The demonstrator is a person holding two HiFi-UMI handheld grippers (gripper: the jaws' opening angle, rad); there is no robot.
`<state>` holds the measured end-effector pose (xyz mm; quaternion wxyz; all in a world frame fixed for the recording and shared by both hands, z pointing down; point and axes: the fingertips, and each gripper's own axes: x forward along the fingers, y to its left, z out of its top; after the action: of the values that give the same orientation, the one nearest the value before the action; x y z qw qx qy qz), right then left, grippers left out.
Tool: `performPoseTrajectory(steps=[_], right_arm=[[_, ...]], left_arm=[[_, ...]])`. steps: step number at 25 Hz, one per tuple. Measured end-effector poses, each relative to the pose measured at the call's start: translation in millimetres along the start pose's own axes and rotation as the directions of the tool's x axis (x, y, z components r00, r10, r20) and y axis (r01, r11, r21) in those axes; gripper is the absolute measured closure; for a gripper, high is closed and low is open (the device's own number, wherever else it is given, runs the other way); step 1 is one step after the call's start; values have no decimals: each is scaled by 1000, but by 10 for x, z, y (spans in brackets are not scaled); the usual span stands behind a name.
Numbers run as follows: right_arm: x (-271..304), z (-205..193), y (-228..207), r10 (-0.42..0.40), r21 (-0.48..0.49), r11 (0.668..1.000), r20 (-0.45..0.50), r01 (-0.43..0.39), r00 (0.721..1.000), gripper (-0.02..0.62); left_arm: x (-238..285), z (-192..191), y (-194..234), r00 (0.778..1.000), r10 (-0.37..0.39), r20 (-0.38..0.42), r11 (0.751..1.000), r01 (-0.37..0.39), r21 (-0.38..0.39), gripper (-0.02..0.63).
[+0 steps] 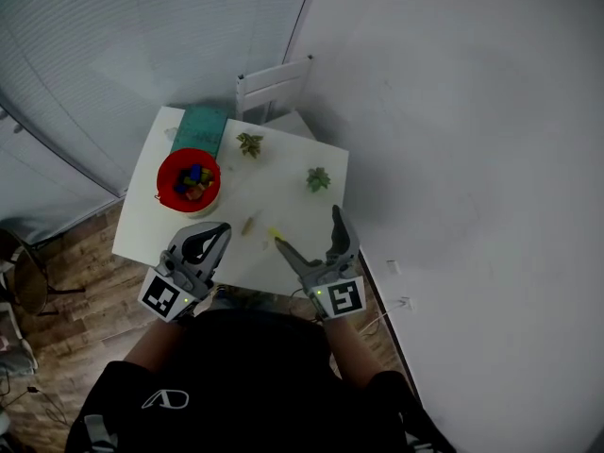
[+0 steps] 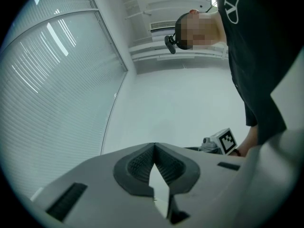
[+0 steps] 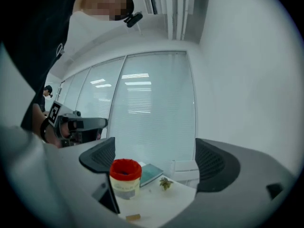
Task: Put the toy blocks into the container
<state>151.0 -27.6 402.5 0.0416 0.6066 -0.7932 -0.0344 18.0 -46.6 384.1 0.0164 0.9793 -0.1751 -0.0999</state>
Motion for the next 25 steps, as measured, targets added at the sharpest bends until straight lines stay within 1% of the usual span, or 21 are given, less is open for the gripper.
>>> performPoseTrajectory(steps=[1, 3, 6, 8, 10, 12, 14, 18, 19, 22, 25], right_arm=[[35, -82, -27, 8, 9, 1000, -27, -8, 1000, 78], [113, -287, -74, 30, 30, 999, -104, -27, 994, 78], [235, -629, -142, 64, 36, 998, -203, -58, 977, 83], [297, -919, -150, 96, 51, 995, -284, -85, 954, 84], [365, -1246, -147, 131, 76, 991, -376, -110, 917, 86], [429, -1583, -125, 169, 102, 985, -472, -137, 865, 93], [456, -1928, -88, 209, 123, 978, -558, -169, 803, 109], [387, -2599, 6, 286, 180, 958, -699, -225, 656, 145], [364, -2742, 28, 302, 196, 952, -720, -234, 625, 155], [337, -3061, 69, 325, 221, 943, -764, -247, 557, 173], [316, -3327, 73, 332, 234, 939, -813, -253, 479, 207]], left_arm=[[9, -17, 8, 1000, 2, -2, 1000, -2, 0, 600], [28, -58, 26, 1000, 7, -8, 1000, -7, -3, 600], [42, -124, 50, 1000, 23, -15, 1000, -23, -13, 600], [28, -173, 58, 999, 34, -23, 999, -34, -17, 600], [5, -215, 74, 999, 44, -29, 999, -44, -21, 600], [-29, -249, 92, 998, 54, -34, 998, -55, -23, 600], [-69, -278, 105, 997, 68, -40, 997, -70, -26, 600], [-145, -320, 103, 994, 96, -48, 995, -97, -26, 600], [-163, -328, 100, 993, 102, -51, 994, -103, -26, 600], [-203, -344, 94, 992, 114, -57, 993, -116, -22, 600], [-223, -377, 99, 990, 125, -68, 992, -127, -23, 600]])
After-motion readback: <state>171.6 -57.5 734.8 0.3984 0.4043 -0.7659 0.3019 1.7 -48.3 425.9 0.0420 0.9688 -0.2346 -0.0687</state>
